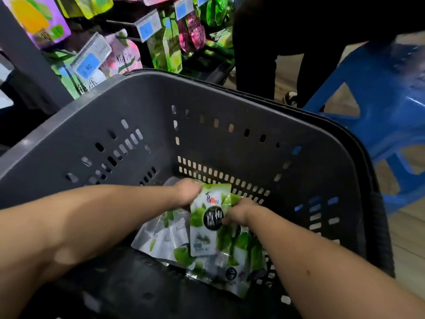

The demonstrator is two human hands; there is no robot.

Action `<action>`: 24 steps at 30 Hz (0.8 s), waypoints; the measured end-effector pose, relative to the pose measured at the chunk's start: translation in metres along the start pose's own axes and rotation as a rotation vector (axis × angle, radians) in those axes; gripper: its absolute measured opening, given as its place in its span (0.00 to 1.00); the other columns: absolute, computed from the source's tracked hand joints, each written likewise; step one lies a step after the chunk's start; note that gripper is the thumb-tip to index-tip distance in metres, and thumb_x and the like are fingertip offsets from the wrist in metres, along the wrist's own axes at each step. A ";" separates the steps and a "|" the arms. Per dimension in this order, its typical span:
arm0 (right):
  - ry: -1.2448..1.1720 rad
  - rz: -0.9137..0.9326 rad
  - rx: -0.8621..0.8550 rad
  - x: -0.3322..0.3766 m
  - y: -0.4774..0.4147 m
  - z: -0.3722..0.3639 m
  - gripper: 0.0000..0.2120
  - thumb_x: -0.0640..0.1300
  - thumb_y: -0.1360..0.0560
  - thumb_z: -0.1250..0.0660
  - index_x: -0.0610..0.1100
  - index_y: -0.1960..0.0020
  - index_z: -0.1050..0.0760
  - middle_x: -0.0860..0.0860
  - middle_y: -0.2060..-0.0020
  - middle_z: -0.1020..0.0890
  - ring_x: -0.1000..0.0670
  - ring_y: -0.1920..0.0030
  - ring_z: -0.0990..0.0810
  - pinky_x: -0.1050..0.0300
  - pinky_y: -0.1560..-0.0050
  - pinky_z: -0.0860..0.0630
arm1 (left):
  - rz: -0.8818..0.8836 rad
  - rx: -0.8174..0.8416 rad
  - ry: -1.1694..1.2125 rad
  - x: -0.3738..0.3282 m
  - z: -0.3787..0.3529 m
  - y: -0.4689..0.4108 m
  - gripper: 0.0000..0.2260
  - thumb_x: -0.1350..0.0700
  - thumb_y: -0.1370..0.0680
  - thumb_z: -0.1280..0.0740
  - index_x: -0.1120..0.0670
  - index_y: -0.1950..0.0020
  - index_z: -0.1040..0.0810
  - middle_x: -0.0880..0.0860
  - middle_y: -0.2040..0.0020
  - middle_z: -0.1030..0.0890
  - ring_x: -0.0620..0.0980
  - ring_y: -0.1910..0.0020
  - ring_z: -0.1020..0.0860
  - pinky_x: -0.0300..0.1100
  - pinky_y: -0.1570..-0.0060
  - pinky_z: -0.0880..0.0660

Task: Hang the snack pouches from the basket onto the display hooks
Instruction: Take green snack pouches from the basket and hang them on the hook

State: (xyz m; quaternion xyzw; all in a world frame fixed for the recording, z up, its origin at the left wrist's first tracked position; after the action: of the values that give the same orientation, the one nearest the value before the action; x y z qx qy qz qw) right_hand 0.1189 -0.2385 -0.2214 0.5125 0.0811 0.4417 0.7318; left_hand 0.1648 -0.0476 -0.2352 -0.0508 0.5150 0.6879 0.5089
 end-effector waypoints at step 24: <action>0.353 0.022 -0.215 0.008 -0.025 0.046 0.34 0.51 0.19 0.33 0.39 0.20 0.43 0.42 0.24 0.33 0.42 0.24 0.33 0.51 0.24 0.36 | -0.022 0.145 -0.912 0.049 -0.045 0.021 0.62 0.24 0.37 0.30 0.48 0.18 0.63 0.62 0.20 0.44 0.64 0.24 0.39 0.59 0.29 0.33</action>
State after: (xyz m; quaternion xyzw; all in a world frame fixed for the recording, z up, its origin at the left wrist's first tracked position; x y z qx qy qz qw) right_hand 0.1640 -0.2663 -0.2175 0.3469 0.1551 0.5388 0.7519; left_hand 0.1050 -0.0485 -0.2713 0.2873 0.2849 0.5967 0.6930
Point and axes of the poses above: each hand's wrist, its own y-axis away from the middle knuckle, its own z-axis out of the back of the hand, x = y × z, the point moved 8 cm from there along -y, towards the middle knuckle
